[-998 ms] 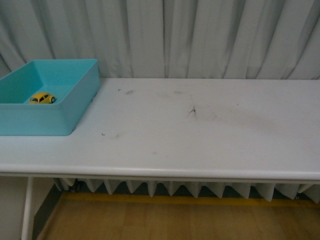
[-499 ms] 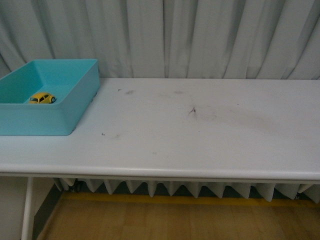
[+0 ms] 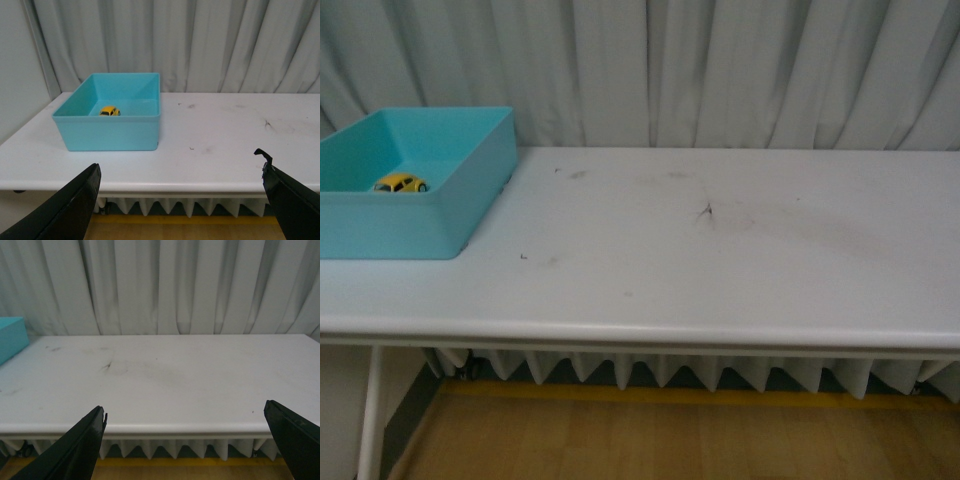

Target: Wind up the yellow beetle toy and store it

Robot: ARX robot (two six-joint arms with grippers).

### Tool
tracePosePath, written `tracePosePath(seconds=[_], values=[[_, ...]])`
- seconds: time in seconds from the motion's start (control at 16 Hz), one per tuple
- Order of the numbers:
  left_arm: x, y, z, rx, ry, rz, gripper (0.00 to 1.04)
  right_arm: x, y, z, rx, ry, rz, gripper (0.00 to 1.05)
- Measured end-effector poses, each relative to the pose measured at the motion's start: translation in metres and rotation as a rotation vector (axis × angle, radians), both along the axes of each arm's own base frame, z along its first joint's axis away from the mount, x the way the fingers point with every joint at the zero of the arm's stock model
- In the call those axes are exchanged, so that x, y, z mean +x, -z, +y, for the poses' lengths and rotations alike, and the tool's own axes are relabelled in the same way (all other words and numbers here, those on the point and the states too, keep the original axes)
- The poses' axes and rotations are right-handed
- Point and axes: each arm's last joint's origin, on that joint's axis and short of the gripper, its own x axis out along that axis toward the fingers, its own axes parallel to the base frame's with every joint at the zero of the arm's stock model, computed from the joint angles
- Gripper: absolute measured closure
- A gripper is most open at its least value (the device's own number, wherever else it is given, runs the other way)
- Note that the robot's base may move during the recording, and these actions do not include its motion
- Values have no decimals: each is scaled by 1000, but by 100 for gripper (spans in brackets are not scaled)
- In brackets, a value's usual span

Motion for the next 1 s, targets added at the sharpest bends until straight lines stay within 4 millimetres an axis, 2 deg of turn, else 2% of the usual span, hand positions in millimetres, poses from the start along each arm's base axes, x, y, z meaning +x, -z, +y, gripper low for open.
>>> tracePosePath(seconds=[1.0], values=[[0, 0, 0, -1, 0, -1, 7, 0, 0, 0, 3, 0, 3, 7]])
